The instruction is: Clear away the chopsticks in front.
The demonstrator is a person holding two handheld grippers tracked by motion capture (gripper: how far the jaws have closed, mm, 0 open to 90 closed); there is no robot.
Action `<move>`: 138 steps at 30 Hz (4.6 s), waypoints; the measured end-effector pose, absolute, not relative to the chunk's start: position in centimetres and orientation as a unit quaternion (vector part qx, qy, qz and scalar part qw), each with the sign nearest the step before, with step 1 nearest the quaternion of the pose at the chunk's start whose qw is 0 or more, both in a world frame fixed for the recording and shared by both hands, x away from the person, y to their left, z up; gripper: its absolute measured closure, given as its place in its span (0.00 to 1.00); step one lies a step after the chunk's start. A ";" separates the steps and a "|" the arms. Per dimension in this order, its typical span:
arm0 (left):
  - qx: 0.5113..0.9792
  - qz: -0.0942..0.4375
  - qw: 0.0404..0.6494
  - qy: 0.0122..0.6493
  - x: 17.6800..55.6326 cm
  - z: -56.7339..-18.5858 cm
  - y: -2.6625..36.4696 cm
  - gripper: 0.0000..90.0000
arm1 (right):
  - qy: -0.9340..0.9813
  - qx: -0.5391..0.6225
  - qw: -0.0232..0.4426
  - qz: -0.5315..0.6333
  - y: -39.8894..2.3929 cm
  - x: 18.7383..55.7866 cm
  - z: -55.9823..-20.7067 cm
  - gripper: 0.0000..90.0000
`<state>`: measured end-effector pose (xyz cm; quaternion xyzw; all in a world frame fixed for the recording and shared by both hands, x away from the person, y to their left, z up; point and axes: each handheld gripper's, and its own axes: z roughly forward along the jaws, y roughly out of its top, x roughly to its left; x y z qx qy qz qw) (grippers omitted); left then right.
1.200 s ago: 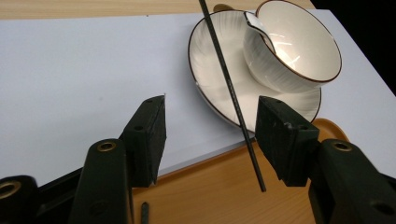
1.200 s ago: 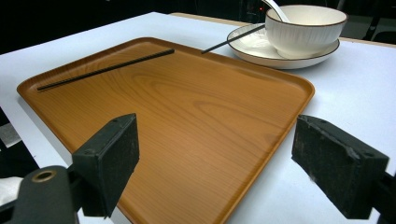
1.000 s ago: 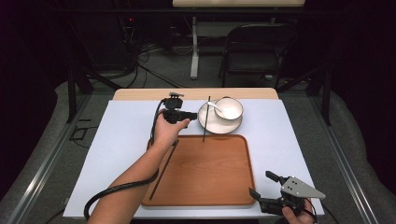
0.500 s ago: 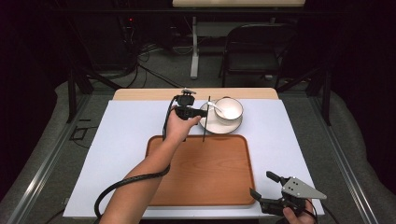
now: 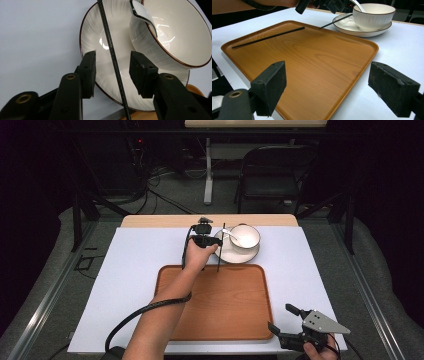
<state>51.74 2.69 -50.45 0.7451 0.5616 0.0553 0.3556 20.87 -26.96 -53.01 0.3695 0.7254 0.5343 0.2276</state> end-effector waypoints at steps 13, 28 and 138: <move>0.746 0.030 0.338 0.573 52.4 -51.6 1.9 0.76 | 0.725 0.370 0.228 0.534 -27.0 20.8 -53.0 0.16; 0.735 -0.008 0.319 0.598 52.8 -51.9 1.6 0.89 | 0.724 0.370 0.229 0.535 -27.0 20.7 -53.0 0.16; 0.728 -0.013 0.333 0.599 32.9 -52.3 19.8 0.95 | 0.726 0.379 0.227 0.528 -26.8 20.8 -53.0 0.16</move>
